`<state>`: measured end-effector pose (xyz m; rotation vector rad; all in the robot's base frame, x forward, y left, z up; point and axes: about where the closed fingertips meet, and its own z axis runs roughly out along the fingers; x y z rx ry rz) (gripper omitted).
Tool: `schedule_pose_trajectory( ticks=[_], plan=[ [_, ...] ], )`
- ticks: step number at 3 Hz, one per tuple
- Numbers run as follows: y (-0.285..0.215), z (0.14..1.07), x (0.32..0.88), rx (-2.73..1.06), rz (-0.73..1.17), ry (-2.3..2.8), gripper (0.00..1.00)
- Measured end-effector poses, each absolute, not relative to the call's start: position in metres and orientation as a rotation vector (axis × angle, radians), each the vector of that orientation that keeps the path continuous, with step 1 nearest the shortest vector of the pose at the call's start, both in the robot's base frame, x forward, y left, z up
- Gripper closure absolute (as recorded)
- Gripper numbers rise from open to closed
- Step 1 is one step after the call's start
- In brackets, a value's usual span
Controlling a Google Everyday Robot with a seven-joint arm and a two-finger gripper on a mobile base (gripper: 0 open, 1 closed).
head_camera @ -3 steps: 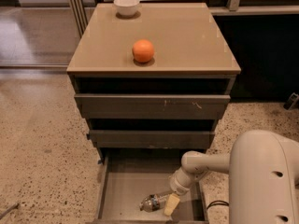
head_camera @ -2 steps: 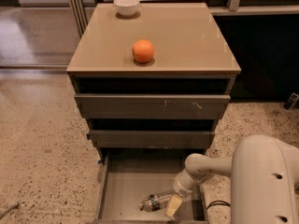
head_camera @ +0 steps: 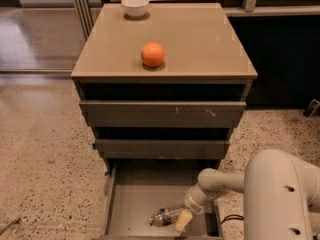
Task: Pick water bottle from bottom drawer and place on counter
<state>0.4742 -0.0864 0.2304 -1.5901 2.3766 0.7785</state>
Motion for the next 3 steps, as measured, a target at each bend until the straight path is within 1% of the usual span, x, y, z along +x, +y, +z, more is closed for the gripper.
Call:
schedule_pose_trajectory(
  ticks=[1, 3],
  plan=[
    [-0.083, 0.215, 0.481, -1.516, 0.797, 2.381, 0.0],
    [-0.08, 0.205, 0.484, -1.513, 0.776, 2.402, 0.0]
  ],
)
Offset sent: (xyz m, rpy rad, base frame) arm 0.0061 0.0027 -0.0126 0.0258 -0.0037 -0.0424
